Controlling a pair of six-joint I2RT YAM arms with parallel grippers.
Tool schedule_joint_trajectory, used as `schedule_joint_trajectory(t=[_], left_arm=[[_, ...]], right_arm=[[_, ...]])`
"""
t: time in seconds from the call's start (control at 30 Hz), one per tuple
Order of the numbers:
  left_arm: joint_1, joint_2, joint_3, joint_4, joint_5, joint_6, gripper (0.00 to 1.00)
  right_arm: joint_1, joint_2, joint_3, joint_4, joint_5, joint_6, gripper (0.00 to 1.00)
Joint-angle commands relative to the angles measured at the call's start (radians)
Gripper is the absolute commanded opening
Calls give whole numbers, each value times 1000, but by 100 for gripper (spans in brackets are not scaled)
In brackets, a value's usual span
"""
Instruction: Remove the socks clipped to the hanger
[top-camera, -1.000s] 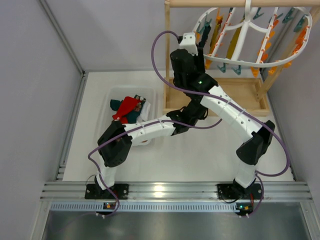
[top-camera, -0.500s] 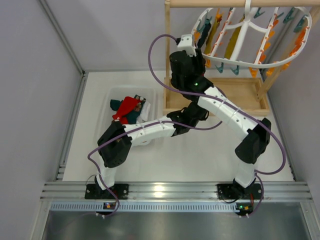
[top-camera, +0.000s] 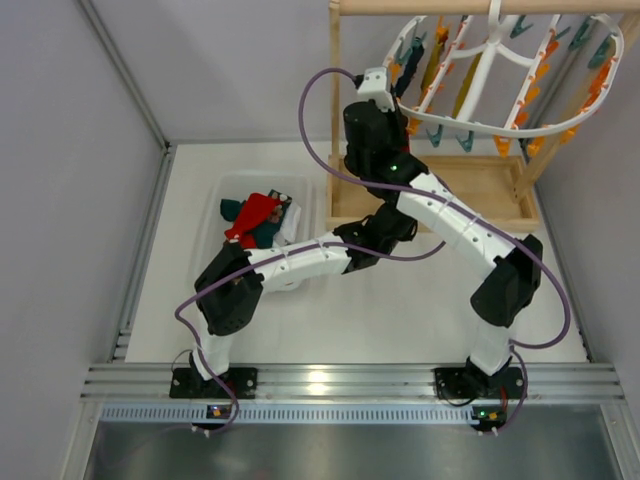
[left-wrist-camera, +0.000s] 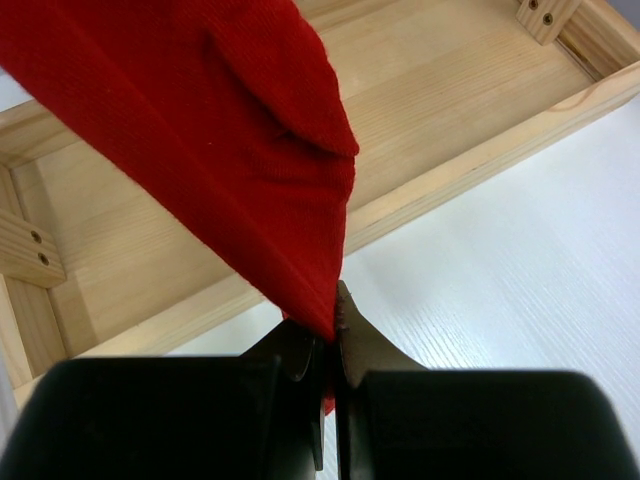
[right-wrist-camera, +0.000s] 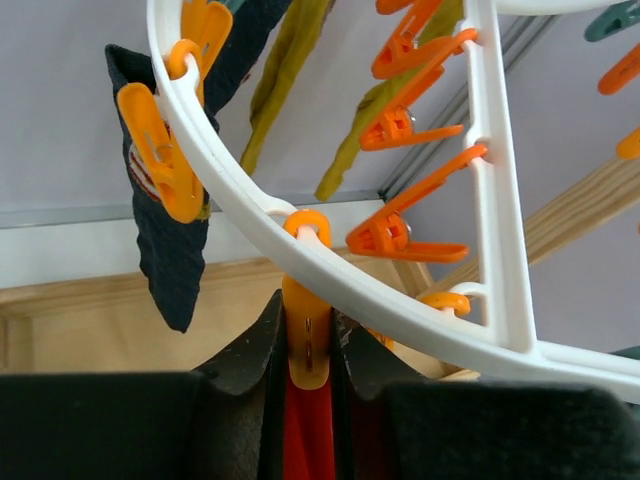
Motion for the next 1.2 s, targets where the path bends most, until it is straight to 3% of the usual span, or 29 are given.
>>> schedule_joint_trajectory(t=[0.0,0.23,0.43,0.63,0.77,0.83,1.0,1.17], left_arm=[[-11,-56,-16,28,15,-4,0],[-11,-76,-38,26,-5,-6,0],[-11,-91,-45,26,21,5,0],[-43,-99,-25,28,46,37,1],[-89,-85,10,28,17,70,11],[-105,-76,25,26,13,70,22],[-105,-64,36,26,-39,57,27],[-103,-64,22,26,-54,56,61]], right_arm=[[-33,-76,-22,39,-58,65,6],[-73,-221,-149,-1,-317,189,0],[-166,-357,-263,-24,-720,264,0],[-294,-475,-350,-52,-1019,319,0],[-384,-551,-413,-46,-1188,353,0],[-425,-582,-433,-46,-1242,358,0],[-458,-591,-445,-63,-1291,367,0],[-472,-616,-470,-64,-1357,424,0]])
